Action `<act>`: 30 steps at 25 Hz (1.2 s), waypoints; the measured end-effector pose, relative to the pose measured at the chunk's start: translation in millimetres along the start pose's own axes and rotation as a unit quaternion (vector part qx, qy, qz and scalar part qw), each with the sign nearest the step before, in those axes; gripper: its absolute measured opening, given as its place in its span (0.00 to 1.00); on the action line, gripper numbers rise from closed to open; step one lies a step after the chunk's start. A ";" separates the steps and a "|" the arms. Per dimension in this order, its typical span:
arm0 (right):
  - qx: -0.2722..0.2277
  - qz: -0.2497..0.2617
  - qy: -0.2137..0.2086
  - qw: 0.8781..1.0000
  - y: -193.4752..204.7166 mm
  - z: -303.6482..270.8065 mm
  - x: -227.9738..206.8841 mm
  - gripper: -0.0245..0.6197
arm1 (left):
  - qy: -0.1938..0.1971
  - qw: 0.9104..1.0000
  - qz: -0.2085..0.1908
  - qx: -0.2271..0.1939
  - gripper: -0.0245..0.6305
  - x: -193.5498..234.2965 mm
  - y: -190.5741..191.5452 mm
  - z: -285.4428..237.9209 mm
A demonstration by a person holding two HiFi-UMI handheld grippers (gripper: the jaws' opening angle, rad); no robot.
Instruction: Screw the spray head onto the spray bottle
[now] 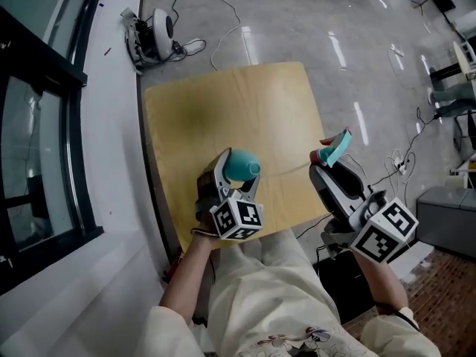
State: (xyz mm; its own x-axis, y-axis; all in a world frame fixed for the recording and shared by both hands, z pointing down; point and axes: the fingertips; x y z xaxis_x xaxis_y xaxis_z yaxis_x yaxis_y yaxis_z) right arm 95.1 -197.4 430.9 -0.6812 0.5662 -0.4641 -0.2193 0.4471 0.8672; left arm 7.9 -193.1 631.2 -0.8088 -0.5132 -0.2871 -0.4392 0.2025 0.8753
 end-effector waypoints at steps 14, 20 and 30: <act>-0.046 0.102 -0.141 0.984 -43.8 16.2 117.4 0.24 | 0.004 0.999 -0.042 -0.029 0.66 31.3 -102.5 99.3; -0.008 0.205 -0.273 0.940 -37.2 39.2 172.5 0.24 | 0.044 0.996 -0.051 -0.057 0.66 22.6 -168.6 147.8; 0.032 0.274 -0.386 0.880 -41.4 69.7 215.6 0.24 | 0.143 0.989 -0.005 -0.033 0.66 -7.5 -193.6 195.7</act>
State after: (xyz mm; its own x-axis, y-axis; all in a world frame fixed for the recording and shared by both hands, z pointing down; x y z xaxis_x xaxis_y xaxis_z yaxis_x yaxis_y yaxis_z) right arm 6.0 -45.5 282.4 0.0115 0.9998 0.0147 0.0517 -0.0153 0.9985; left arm 22.4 -65.3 387.8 -0.6564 -0.7318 -0.1832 -0.4130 0.1454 0.8991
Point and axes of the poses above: the fingertips, and each gripper's own axes: z backward along the fingers, x to its left, y out of its underside, and after that the axes turned 14 degrees about -x, right-handed
